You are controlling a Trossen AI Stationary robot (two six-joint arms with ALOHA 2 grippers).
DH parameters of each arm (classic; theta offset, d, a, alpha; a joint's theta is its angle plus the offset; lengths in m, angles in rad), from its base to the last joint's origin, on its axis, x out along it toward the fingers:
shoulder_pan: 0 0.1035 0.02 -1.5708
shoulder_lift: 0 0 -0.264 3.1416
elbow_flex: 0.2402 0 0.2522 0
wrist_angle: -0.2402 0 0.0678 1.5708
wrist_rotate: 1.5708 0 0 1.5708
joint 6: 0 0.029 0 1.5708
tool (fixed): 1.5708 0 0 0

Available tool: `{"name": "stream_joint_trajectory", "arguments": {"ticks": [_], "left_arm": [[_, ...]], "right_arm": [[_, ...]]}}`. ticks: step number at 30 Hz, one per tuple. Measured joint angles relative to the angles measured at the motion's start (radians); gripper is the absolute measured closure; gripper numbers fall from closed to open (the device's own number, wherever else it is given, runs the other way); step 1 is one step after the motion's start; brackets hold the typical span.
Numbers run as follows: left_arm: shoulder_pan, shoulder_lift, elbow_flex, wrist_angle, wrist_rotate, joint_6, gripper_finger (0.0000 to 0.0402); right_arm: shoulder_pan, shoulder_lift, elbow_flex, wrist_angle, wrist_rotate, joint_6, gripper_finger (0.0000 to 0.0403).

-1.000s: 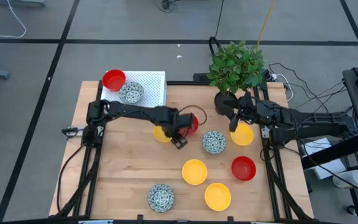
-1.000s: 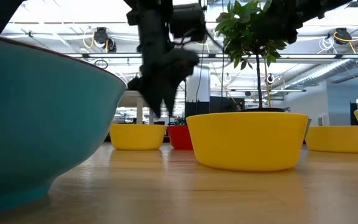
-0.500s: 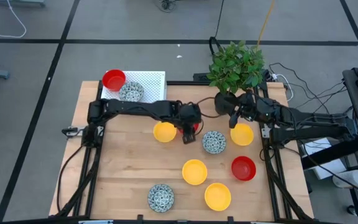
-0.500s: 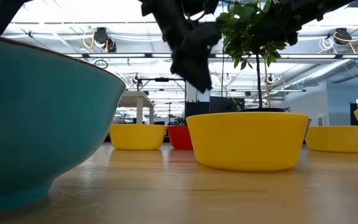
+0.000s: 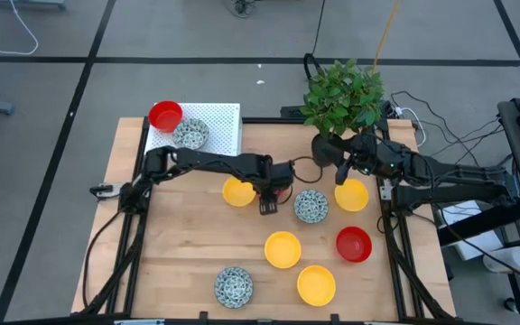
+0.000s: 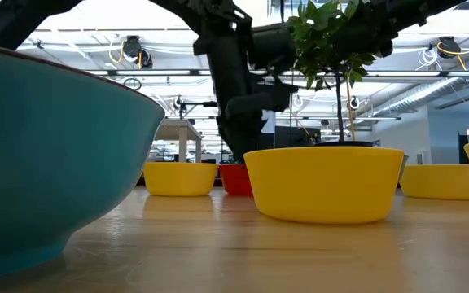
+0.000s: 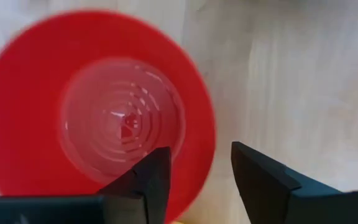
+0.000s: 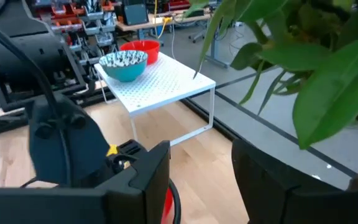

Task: Pick & Place Mini bowls
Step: Stack the red bowl on the red bowl on the shelf

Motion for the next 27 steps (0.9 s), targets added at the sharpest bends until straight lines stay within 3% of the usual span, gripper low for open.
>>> {"name": "stream_joint_trajectory", "arguments": {"ticks": [4, 11, 20, 27], "left_arm": [[0.0, 0.014, 0.0, -0.017, -0.001, 0.005, 0.0269], [0.005, -0.001, 0.0, -0.016, -0.03, -0.01, 0.0389], [0.016, -0.018, 0.001, 0.0, -0.035, -0.026, 0.0393], [0.018, -0.158, 0.0, 0.012, -0.036, -0.018, 0.0395]], "right_arm": [[0.001, -0.003, 0.0, -0.005, 0.001, -0.021, 0.0243], [0.0, -0.003, 0.0, -0.009, 0.001, -0.044, 0.0243], [0.001, -0.003, 0.0, -0.012, 0.001, -0.063, 0.0243], [0.0, -0.003, 0.001, -0.015, 0.003, -0.07, 0.0243]]}}
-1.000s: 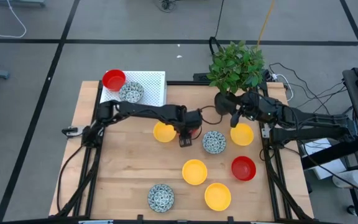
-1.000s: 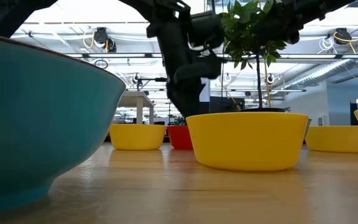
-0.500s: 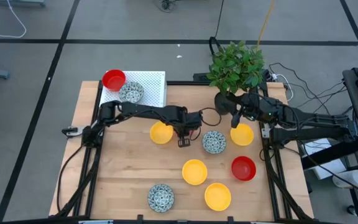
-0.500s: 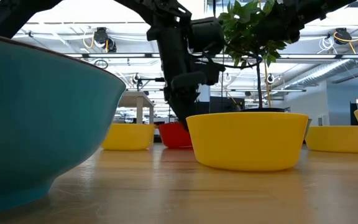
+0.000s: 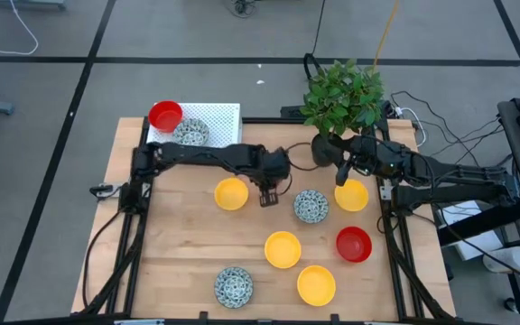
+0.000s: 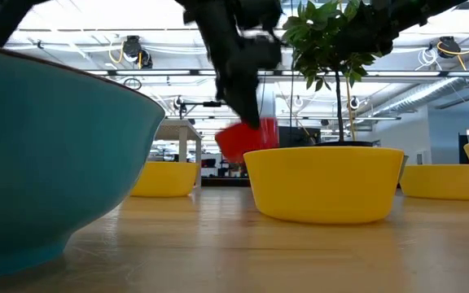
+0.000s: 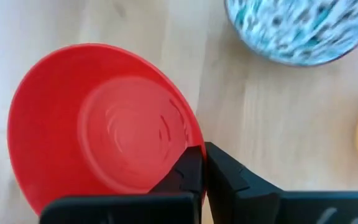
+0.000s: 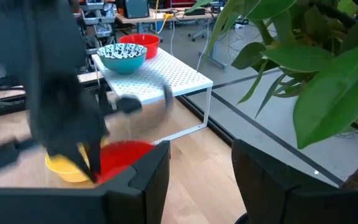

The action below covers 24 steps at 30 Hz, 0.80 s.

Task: Pick & Place Mini bowls
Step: Stack the red bowl on the red bowl on the shelf

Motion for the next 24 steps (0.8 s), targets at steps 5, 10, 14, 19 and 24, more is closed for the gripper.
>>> {"name": "stream_joint_trajectory", "arguments": {"ticks": [5, 10, 14, 19, 24], "left_arm": [[0.016, -0.159, 0.0, -0.014, -0.098, -0.005, 0.0383], [0.071, -0.33, 0.0, -0.074, -0.306, -0.062, 0.0396], [0.15, -0.448, 0.0, -0.172, -0.493, -0.124, 0.0382], [0.296, -0.546, 0.001, -0.332, -0.568, -0.194, 0.0393], [0.47, -0.568, 0.002, -0.549, -0.568, -0.318, 0.0387]], "right_arm": [[0.0, 0.001, 0.0, 0.001, 0.001, 0.0, 0.0243], [-0.007, 0.008, 0.001, 0.041, 0.003, 0.011, 0.0243], [-0.017, 0.017, 0.001, 0.095, 0.002, 0.091, 0.0243], [-0.018, 0.051, 0.001, 0.161, 0.002, 0.189, 0.0243], [-0.017, 0.125, 0.001, 0.229, 0.002, 0.201, 0.0243]]}}
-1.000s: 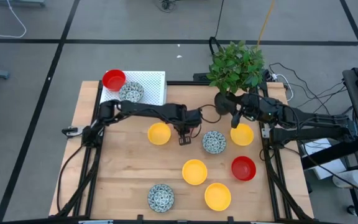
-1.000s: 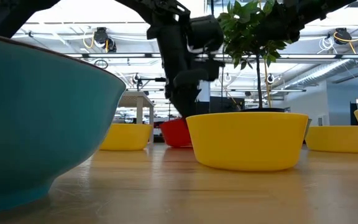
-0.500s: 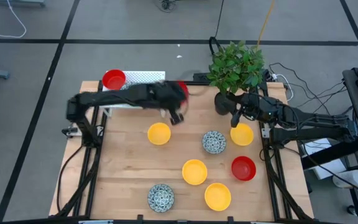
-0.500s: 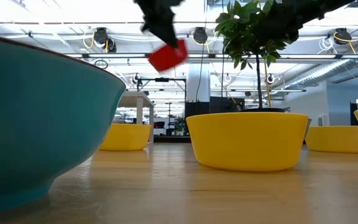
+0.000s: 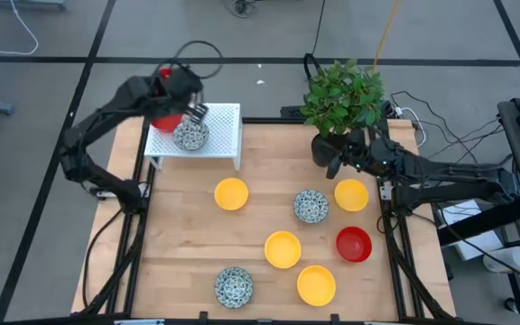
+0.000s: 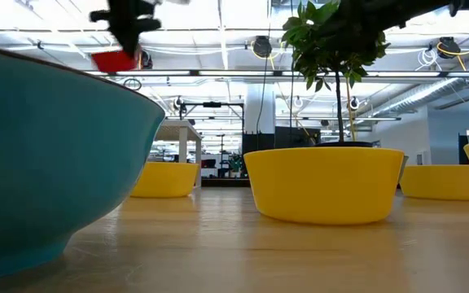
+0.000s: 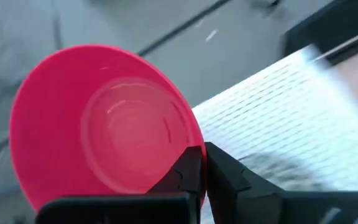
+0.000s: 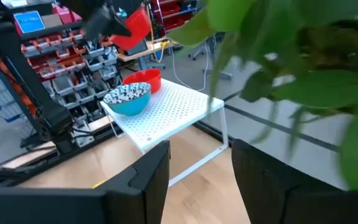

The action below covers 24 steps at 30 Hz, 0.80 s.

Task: Pick & Place Mini bowls
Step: Stack the red bowl on the red bowl on the shelf

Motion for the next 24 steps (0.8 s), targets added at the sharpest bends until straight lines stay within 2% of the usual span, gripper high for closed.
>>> {"name": "stream_joint_trajectory", "arguments": {"ticks": [5, 9, 14, 18, 24], "left_arm": [[0.125, 0.018, -0.001, -0.14, 0.02, -0.029, 0.0392], [0.199, 0.027, -0.002, -0.14, 0.155, -0.027, 0.0392], [0.231, 0.057, -0.002, -0.137, 0.17, -0.014, 0.0387], [0.236, 0.089, -0.002, -0.135, 0.227, -0.001, 0.0395], [0.226, 0.138, -0.002, -0.134, 0.23, 0.048, 0.0377]], "right_arm": [[0.0, 0.07, 0.0, 0.068, -0.003, 0.033, 0.0243], [0.0, 0.101, 0.0, 0.109, -0.008, 0.036, 0.0243], [0.004, 0.105, 0.0, 0.115, -0.03, 0.054, 0.0243], [0.012, 0.104, 0.0, 0.116, -0.03, 0.058, 0.0243], [0.032, 0.104, 0.0, 0.116, -0.031, 0.058, 0.0243]]}}
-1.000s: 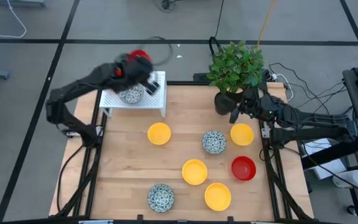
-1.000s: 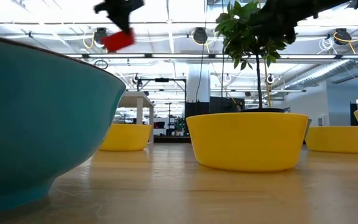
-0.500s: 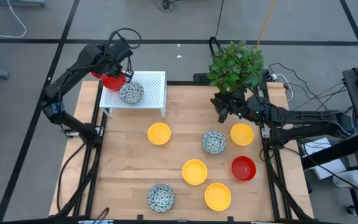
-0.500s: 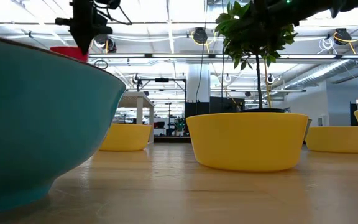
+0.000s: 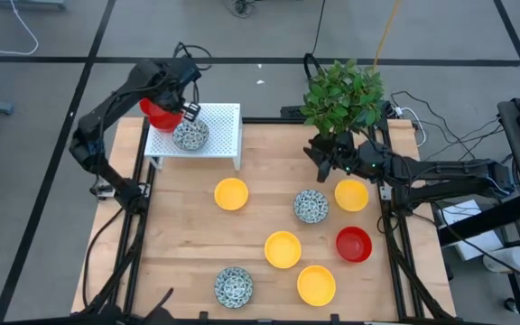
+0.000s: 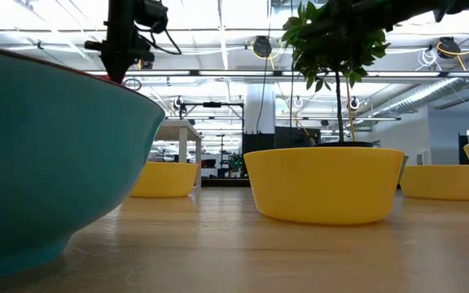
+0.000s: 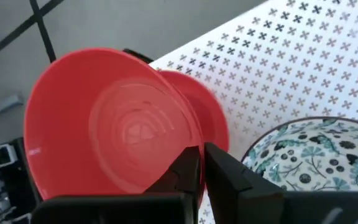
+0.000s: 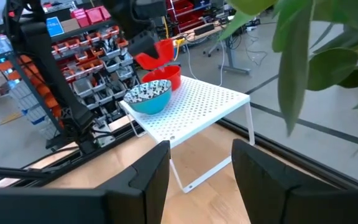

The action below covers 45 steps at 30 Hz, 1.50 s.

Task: Pick & Place Mini bowls
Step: Stack the red bowl on the red bowl on the shelf

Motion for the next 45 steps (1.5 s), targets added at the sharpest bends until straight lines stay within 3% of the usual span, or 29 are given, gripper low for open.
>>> {"name": "stream_joint_trajectory", "arguments": {"ticks": [6, 12, 18, 22, 26, 33, 45], "left_arm": [[0.0, 0.041, 0.0, -0.002, 0.024, 0.007, 0.0395], [0.0, 0.053, 0.0, -0.042, 0.03, 0.013, 0.0375], [0.0, 0.053, 0.0, -0.056, 0.03, 0.014, 0.0395], [0.0, 0.053, 0.0, -0.056, 0.03, 0.025, 0.0382], [-0.002, 0.053, -0.027, -0.055, 0.03, 0.034, 0.0373], [-0.002, 0.053, -0.096, -0.05, 0.034, 0.035, 0.0395], [-0.002, 0.053, -0.119, -0.02, 0.034, 0.023, 0.0334]], "right_arm": [[0.003, 0.0, 0.0, -0.001, 0.0, 0.0, 0.0243], [0.003, 0.0, 0.0, -0.001, 0.0, 0.0, 0.0243], [0.002, 0.0, 0.0, -0.001, 0.0, -0.005, 0.0243], [0.002, 0.0, 0.0, -0.001, 0.0, -0.007, 0.0243], [0.002, 0.0, 0.0, -0.001, 0.0, -0.005, 0.0243], [0.002, 0.0, 0.0, -0.001, -0.001, -0.005, 0.0243], [0.002, 0.0, 0.0, -0.001, 0.0, -0.005, 0.0243]]}}
